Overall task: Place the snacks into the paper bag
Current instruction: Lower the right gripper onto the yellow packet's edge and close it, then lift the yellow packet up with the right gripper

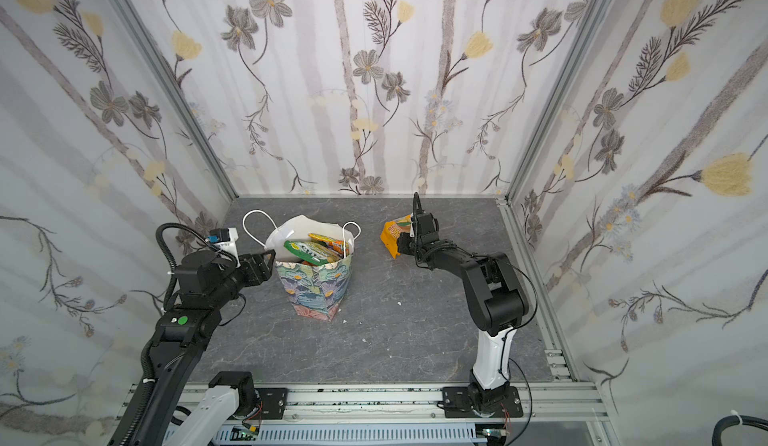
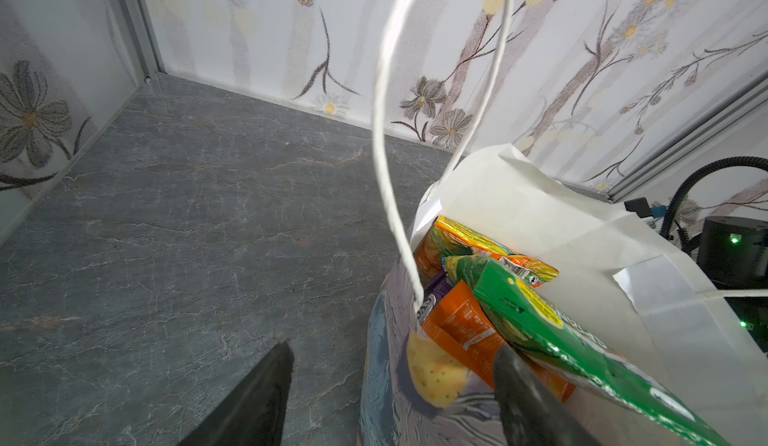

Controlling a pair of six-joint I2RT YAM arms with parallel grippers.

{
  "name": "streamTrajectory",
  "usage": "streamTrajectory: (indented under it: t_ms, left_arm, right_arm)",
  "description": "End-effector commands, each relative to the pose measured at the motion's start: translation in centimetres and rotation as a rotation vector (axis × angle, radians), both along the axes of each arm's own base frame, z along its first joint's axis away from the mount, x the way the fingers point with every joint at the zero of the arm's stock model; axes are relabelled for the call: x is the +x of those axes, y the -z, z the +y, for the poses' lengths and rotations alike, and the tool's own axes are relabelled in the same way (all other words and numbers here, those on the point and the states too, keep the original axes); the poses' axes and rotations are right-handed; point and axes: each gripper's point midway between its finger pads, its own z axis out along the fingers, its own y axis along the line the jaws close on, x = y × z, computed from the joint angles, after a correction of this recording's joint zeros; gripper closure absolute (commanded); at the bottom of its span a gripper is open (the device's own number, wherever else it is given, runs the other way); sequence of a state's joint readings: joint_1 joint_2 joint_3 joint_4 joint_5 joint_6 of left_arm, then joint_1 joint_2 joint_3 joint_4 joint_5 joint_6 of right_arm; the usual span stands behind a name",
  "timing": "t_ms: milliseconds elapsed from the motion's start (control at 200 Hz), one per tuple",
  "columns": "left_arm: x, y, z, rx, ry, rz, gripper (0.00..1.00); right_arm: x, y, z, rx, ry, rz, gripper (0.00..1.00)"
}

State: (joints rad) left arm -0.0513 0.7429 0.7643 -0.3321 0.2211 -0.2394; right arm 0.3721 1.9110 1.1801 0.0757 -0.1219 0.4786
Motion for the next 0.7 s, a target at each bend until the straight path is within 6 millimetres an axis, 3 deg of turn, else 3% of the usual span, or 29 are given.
streamTrajectory:
  t_ms: [0,145,385,694]
  left_arm:
    - [0.2,-0.5,0.1,0.004,-0.007,-0.027,0.25]
    - [0.2,-0.5,0.1,0.005,-0.005,-0.027,0.24]
    - [0.2,-0.6,0.1,0.004,-0.006,-0.029,0.24]
    - [0.2,-0.6,0.1,0.002,-0.004,-0.031,0.25]
  right_arm:
    - [0.7,-0.9,0.3,0.021,0.006,-0.032,0.77]
    - [0.6,-1.5,0.3,0.017,-0.003,-0.044,1.0]
    - [0.4,-4.6,0.2,0.026,-0.011,-0.107,1.0]
    - [-0.7,-11.1,0.2,0.004,-0.033,-0.222,1.0]
